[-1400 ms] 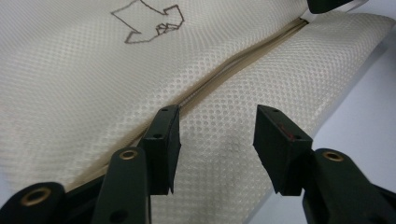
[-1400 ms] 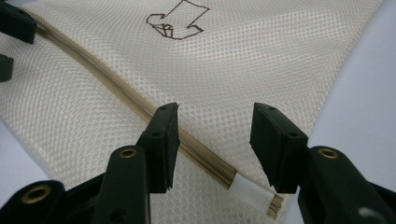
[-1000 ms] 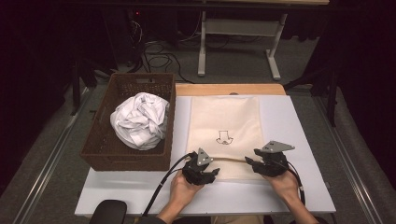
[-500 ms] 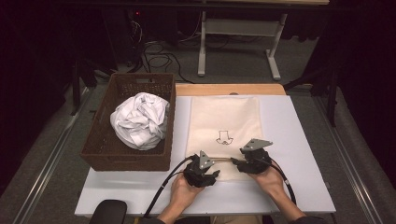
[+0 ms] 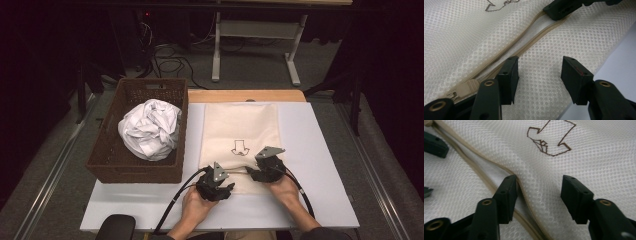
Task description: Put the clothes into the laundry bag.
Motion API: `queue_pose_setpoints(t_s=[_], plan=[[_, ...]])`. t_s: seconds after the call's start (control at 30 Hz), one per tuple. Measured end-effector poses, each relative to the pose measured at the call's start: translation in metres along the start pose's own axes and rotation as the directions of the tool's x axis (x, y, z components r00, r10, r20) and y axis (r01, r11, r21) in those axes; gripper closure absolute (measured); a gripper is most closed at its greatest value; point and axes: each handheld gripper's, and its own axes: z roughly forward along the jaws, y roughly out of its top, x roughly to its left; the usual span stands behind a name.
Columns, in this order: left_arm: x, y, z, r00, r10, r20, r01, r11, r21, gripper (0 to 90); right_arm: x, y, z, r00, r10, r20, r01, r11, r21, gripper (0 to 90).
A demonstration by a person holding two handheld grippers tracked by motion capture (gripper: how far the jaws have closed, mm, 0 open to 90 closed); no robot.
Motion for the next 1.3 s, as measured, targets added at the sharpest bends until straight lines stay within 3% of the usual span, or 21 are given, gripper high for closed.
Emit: queue_pose_setpoints(t_s=[0.17,0.23,0.43,0.63,0.8,1.3], plan=[[0.0,0.001,0.001,1.0,-0.001,-0.002,0.001,1.0,0.006,48.4,0.009,-0.001,-0.004,0.9985,-0.044,-0.034,0.045,0.999,0.027,66.0],[0.0,0.001,0.002,1.0,-0.005,-0.002,0.005,1.0,0.006,48.4,0.01,0.0,-0.004,0.9984,-0.036,-0.044,0.038,0.999,0.031,71.5],[-0.003,0.006,0.004,1.0,-0.001,0.003,0.001,0.9998,0.018,47.7,0.005,0.001,-0.003,0.9978,-0.063,-0.024,0.063,0.997,0.035,86.8],[-0.002,0.011,0.006,0.9999,-0.009,0.007,0.008,0.9995,0.032,51.4,0.01,0.003,-0.003,0.9961,-0.088,0.006,0.087,0.995,0.043,88.2],[-0.003,0.009,0.006,1.0,0.001,0.004,-0.001,0.9996,0.029,52.0,0.009,0.004,-0.005,0.9962,-0.087,-0.002,0.087,0.995,0.054,88.6],[-0.003,0.008,0.007,1.0,0.004,0.005,-0.005,0.9997,0.023,52.1,0.004,0.016,-0.027,0.9984,-0.053,-0.019,0.052,0.997,-0.058,88.8]])
